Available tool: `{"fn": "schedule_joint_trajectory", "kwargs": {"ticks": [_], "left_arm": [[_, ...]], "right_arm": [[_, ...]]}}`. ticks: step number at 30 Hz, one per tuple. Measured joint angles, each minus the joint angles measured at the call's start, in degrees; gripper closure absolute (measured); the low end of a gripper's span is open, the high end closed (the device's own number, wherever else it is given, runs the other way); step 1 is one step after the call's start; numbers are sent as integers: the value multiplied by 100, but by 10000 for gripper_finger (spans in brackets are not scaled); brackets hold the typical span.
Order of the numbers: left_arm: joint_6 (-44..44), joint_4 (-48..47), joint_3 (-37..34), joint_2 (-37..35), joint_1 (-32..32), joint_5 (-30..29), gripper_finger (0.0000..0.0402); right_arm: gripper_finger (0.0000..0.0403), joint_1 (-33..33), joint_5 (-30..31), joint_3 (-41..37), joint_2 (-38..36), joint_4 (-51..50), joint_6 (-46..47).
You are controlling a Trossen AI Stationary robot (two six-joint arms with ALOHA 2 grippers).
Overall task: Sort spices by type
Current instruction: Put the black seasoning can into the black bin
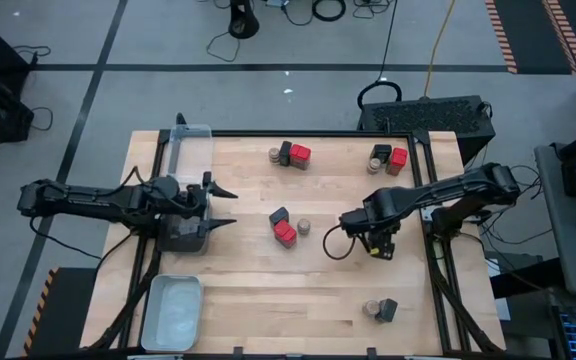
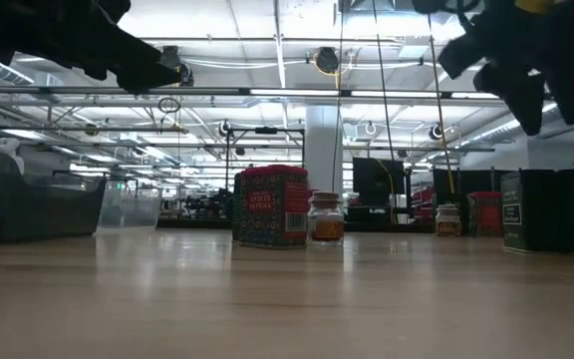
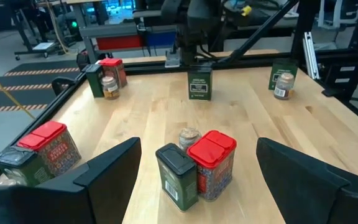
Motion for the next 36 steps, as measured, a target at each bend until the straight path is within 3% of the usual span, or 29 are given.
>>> {"fn": "schedule_joint_trajectory", "kwargs": {"ticks": [16,36], "left_arm": [[0,-41,0,0,0,0,75],[-3,-192,0,0,0,2,75]], "right_arm": [[48,-96,-166,-918,-2,755,-710],[48,-562,-547,-1149,-2,1266,-723]]}}
